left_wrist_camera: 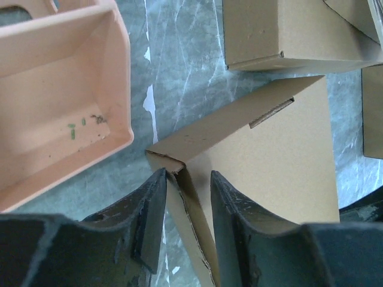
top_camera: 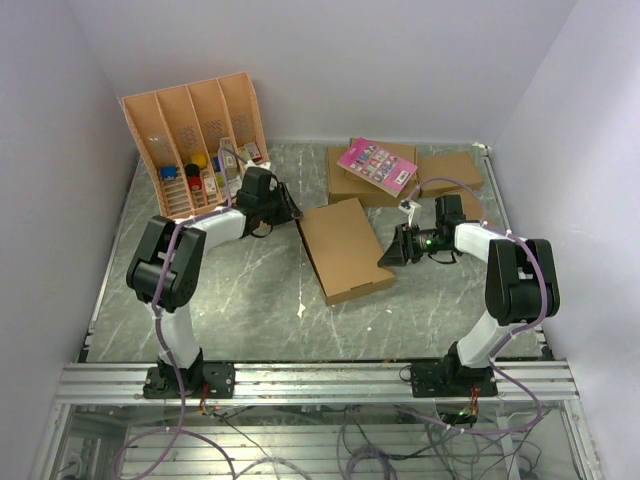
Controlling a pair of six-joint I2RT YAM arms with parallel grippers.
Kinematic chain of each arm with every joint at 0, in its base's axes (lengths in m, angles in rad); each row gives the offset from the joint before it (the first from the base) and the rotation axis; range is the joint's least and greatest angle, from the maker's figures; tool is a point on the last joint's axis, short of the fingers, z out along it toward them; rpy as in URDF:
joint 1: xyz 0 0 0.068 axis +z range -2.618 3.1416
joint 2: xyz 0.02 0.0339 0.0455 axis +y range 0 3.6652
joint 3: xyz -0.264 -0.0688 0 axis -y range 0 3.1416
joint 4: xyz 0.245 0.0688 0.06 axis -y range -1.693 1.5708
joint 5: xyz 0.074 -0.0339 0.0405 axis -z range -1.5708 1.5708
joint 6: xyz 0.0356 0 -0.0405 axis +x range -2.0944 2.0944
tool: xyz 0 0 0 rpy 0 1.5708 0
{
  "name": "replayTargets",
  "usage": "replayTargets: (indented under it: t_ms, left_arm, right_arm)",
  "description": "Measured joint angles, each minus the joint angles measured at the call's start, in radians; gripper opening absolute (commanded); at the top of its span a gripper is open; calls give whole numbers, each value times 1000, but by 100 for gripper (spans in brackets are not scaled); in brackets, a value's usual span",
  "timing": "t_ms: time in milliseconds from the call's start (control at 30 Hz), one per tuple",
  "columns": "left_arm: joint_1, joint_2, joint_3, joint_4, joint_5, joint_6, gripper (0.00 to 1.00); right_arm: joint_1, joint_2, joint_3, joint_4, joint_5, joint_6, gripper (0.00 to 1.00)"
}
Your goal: Fold the paper box
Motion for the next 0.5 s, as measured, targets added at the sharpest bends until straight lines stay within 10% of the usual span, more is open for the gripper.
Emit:
replayTargets:
  t_ms: [333,500]
  left_arm:
    - [-11,59,95,-69,-7,56,34]
    - [-25,80,131,-83,-16,76,35]
  right_arm:
    - [19,0,12,-20,13,-10,40]
    - [21,0,22,-37,25,-16,62]
